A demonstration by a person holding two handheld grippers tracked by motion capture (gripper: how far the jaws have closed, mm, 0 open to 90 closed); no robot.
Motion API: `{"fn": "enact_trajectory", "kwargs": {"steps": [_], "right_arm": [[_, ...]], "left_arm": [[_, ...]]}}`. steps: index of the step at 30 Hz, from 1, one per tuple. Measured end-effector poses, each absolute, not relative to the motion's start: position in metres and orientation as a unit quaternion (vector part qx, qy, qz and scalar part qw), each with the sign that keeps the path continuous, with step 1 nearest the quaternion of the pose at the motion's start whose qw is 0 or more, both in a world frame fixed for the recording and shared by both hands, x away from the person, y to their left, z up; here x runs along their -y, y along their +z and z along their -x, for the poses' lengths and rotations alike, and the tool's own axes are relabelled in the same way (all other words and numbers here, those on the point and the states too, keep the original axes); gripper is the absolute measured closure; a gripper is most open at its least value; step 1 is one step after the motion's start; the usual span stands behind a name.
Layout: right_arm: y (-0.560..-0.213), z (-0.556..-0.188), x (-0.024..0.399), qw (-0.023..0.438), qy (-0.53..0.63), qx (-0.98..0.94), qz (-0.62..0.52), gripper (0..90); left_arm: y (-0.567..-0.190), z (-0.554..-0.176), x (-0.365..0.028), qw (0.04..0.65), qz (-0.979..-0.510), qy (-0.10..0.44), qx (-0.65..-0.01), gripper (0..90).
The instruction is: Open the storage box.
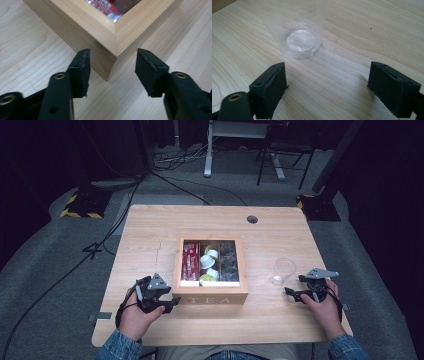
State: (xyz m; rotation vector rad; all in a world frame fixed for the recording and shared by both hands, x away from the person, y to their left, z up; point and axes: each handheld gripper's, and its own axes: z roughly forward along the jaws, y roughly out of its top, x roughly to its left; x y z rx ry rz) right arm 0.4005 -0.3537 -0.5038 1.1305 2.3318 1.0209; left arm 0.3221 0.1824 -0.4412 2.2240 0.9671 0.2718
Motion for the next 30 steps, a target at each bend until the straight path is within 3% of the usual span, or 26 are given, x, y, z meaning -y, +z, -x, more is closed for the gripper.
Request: {"fn": "enact_trajectory", "kwargs": {"steps": [3, 21, 30], "right_arm": [[-0.5038, -0.4005, 0.3537, 0.177, 0.361, -0.824, -0.399, 15.0], [-0.5036, -0.4, 0.3538, 0.178, 0.361, -0.825, -0.398, 16.0], [-0.4962, -0.394, 0.3562, 0.169, 0.378, -0.819, -0.397, 21.9]], "left_arm": [[-0.4402, -0.3215, -0.1832, 0.348, -0.855, 0.109, -0.369, 58.8], [-0.434, -0.316, -0.186, 0.353, -0.856, 0.124, -0.356, 73.3], [-0.4341, -0.3153, -0.1859, 0.353, -0.857, 0.133, -0.35, 75.4]]}}
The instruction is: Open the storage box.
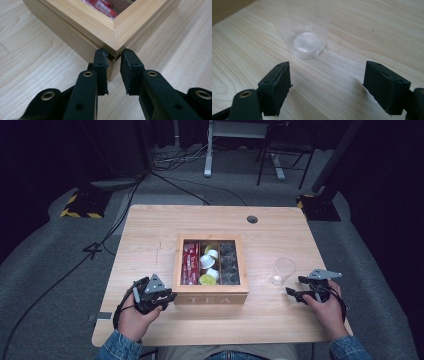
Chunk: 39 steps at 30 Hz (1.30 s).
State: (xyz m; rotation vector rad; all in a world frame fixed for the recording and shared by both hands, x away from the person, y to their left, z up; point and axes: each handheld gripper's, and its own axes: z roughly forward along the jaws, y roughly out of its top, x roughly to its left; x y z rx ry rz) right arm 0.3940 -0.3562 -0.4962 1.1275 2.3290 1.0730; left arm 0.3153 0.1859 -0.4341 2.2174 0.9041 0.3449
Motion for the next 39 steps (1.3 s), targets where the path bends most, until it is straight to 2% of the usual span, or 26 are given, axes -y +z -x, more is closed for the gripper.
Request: {"fn": "enact_trajectory", "kwargs": {"steps": [4, 5, 13, 27, 32, 33, 39], "right_arm": [[-0.484, -0.39, 0.357, 0.174, 0.379, -0.818, -0.395, 23.5], [-0.473, -0.387, 0.357, 0.173, 0.389, -0.814, -0.396, 26.6], [-0.438, -0.373, 0.346, 0.176, 0.428, -0.805, -0.371, 27.4], [-0.403, -0.365, 0.318, 0.16, 0.464, -0.806, -0.331, 28.1], [-0.393, -0.366, 0.292, 0.146, 0.473, -0.817, -0.295, 25.5], [-0.392, -0.367, 0.275, 0.138, 0.469, -0.828, -0.275, 24.3], [-0.392, -0.37, 0.233, 0.137, 0.454, -0.852, -0.222, 23.5]], "left_arm": [[-0.433, -0.315, -0.186, 0.359, -0.856, 0.141, -0.343, 77.0], [-0.432, -0.315, -0.186, 0.36, -0.857, 0.144, -0.341, 77.4], [-0.427, -0.316, -0.186, 0.374, -0.85, 0.158, -0.335, 79.5], [-0.417, -0.322, -0.185, 0.39, -0.843, 0.172, -0.328, 78.6], [-0.414, -0.323, -0.186, 0.402, -0.836, 0.176, -0.329, 78.6], [-0.413, -0.323, -0.186, 0.404, -0.835, 0.176, -0.329, 78.5], [-0.41, -0.326, -0.187, 0.414, -0.83, 0.178, -0.329, 78.3]]}}
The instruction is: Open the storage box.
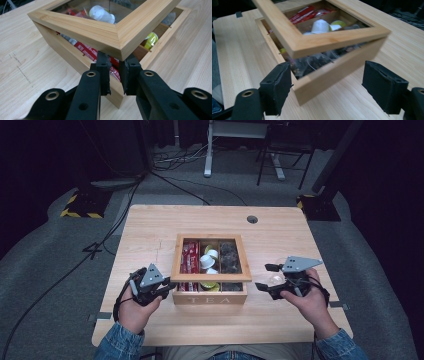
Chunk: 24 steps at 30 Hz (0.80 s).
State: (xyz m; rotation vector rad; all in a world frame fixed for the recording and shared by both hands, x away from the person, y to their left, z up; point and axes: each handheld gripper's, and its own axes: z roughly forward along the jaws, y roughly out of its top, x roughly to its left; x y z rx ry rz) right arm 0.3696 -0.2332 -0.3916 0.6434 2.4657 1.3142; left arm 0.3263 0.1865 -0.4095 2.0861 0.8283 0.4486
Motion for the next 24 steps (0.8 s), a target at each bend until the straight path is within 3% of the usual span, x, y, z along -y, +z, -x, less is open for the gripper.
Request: {"fn": "enact_trajectory", "kwargs": {"steps": [13, 24], "right_arm": [[-0.395, -0.376, 0.195, 0.179, 0.422, -0.87, -0.18, 23.8], [-0.389, -0.384, 0.191, 0.217, 0.447, -0.853, -0.157, 34.3]], "left_arm": [[-0.404, -0.333, -0.187, 0.431, -0.821, 0.179, -0.329, 78.4], [-0.402, -0.344, -0.186, 0.438, -0.816, 0.18, -0.331, 77.4]]}}
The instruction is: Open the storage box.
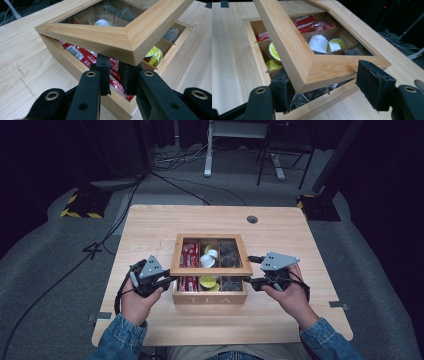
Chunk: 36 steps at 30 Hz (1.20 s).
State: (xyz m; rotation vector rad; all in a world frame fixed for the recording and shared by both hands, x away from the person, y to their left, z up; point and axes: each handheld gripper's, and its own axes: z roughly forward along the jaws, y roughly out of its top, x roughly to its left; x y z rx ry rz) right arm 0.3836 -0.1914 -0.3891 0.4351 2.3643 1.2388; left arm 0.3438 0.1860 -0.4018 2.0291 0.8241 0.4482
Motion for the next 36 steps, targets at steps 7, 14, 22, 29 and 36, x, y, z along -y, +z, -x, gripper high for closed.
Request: {"fn": "enact_trajectory", "kwargs": {"steps": [7, 14, 22, 29, 36], "right_arm": [[-0.385, -0.383, 0.192, 0.226, 0.452, -0.85, -0.15, 36.5], [-0.375, -0.388, 0.192, 0.23, 0.458, -0.847, -0.14, 38.6], [-0.353, -0.403, 0.192, 0.227, 0.475, -0.838, -0.143, 42.7], [-0.341, -0.418, 0.193, 0.212, 0.5, -0.826, -0.152, 45.6], [-0.328, -0.437, 0.19, 0.213, 0.511, -0.819, -0.151, 49.7]], "left_arm": [[-0.402, -0.351, -0.184, 0.435, -0.815, 0.187, -0.334, 60.1], [-0.401, -0.35, -0.19, 0.438, -0.804, 0.196, -0.351, 42.5], [-0.405, -0.358, -0.19, 0.432, -0.808, 0.19, -0.353, 39.9], [-0.41, -0.359, -0.188, 0.42, -0.815, 0.19, -0.351, 39.8], [-0.414, -0.348, -0.202, 0.413, -0.811, 0.195, -0.365, 39.7]]}}
